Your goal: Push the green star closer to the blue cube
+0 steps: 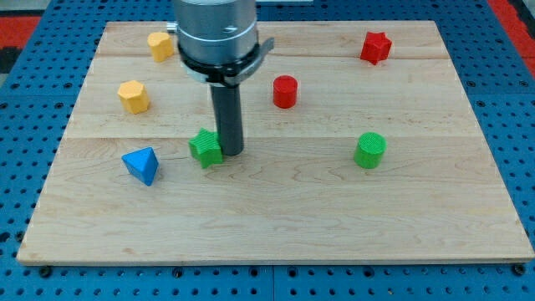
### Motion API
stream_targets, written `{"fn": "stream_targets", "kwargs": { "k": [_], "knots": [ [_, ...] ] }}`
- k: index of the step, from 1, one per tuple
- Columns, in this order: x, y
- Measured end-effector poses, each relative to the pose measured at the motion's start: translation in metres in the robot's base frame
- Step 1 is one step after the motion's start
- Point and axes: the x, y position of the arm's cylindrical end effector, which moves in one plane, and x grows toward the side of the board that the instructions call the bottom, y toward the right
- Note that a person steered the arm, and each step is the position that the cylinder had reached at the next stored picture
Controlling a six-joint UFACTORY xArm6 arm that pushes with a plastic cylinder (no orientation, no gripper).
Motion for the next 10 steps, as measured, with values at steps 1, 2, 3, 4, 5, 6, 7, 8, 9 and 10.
{"fn": "stream_targets", "kwargs": {
  "k": [1, 2, 3, 4, 5, 6, 7, 8, 9, 10],
  "knots": [
    [0.002, 0.000],
    [0.035, 0.002],
    [0.041, 0.002],
    [0.041, -0.015],
    [0.041, -0.033],
    [0.041, -0.035],
    [0.038, -0.035],
    [0.032, -0.035],
    [0.023, -0.035],
    [0.010, -0.035]
  ]
}}
